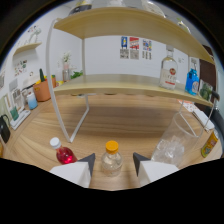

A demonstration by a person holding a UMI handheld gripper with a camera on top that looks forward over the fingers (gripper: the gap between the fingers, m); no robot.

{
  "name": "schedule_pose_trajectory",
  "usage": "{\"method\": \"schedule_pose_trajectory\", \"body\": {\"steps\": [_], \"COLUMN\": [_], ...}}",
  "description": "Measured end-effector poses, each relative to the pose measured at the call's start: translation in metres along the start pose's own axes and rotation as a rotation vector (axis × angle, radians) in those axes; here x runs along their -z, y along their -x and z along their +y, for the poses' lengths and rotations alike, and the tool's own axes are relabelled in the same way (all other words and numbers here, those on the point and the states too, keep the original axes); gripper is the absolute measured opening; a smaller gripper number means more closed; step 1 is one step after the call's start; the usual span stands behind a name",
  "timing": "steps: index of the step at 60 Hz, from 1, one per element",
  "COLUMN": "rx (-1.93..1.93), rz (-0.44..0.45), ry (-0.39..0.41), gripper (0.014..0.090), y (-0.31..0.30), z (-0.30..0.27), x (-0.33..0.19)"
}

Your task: Make me a cup of Vodka Sunrise.

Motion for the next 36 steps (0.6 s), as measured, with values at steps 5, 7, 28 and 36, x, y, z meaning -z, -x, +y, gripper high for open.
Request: {"method": "schedule_pose_trajectory", "body": {"steps": [5,7,28,36], "rx": [0.004,0.003,-0.003,-0.019], "rz": [-0.027,-0.036,0.031,0.069], "ry": [-0.021,-0.039,-0.145,-0.113], "gripper": [0.0834,0.0866,0.0863,0.0862], "y": [0.002,0.003,-0.056,-0.088], "z": [-0.015,-0.023,-0.048,-0.039], "x": [0.022,0.034,0.144,0.167]}}
